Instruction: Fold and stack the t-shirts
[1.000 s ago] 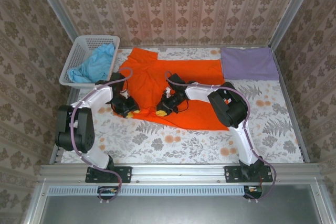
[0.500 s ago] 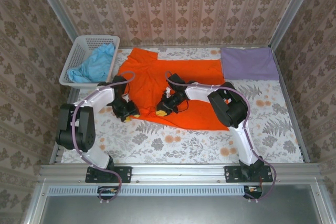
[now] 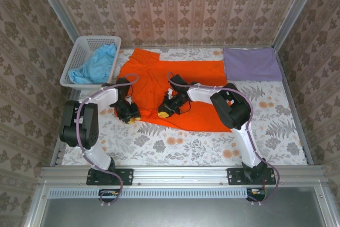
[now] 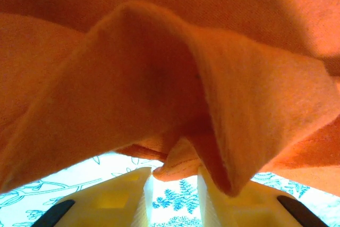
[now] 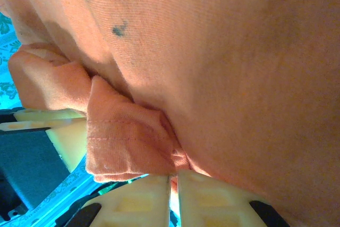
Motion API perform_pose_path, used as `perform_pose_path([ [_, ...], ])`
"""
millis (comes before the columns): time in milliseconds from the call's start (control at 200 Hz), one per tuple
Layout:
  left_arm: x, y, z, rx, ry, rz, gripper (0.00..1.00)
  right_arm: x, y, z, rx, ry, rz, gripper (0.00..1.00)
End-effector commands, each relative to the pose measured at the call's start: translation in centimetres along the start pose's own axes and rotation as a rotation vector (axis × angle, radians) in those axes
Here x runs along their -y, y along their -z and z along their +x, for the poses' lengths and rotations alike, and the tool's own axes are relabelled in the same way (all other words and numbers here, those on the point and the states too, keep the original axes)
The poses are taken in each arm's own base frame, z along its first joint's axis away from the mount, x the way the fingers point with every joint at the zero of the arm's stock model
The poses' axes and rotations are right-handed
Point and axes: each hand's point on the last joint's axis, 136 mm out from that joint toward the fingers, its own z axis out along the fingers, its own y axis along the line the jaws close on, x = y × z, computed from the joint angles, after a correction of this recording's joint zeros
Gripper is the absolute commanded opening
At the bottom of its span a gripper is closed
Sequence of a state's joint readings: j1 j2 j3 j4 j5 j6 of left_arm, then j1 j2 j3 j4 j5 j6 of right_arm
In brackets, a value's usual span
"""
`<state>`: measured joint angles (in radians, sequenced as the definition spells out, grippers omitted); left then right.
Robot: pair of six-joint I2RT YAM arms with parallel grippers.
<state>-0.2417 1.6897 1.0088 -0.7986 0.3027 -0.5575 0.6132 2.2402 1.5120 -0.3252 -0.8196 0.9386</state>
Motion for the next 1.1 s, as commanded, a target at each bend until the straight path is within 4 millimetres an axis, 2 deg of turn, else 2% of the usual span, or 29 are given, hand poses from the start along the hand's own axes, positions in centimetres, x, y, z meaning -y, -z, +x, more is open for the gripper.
perform_pose_path([
  [0,0.6,0.4,-0.5,0.008,-0.001,0.009,0.25,0.3,-0.1,0.6,-0.027,-0.029,0.02,0.14],
  [290,0.9,1.1,-0.4,0.012,-0.004,0.02,0.18,0.4,-0.1,0.6,-0.028,-0.03,0.021,0.13],
  [540,1.1,1.7,-0.4,0.019,-0.008,0.023,0.04,0.5,-0.1,0.5,-0.027,-0.03,0.022,0.13],
  [680,1.1,2.1,-0.5,0.03,-0.015,0.015,0.0,0.4,0.0,0.6,-0.026,-0.026,0.023,0.13],
  [920,1.2,3.1,-0.3,0.055,-0.025,0.018,0.0,0.3,0.4,0.9,-0.022,-0.019,0.028,0.13],
  [1095,0.5,4.3,1.2,0.061,-0.045,0.005,0.0,0.4,1.2,1.9,-0.025,0.005,0.047,0.14],
])
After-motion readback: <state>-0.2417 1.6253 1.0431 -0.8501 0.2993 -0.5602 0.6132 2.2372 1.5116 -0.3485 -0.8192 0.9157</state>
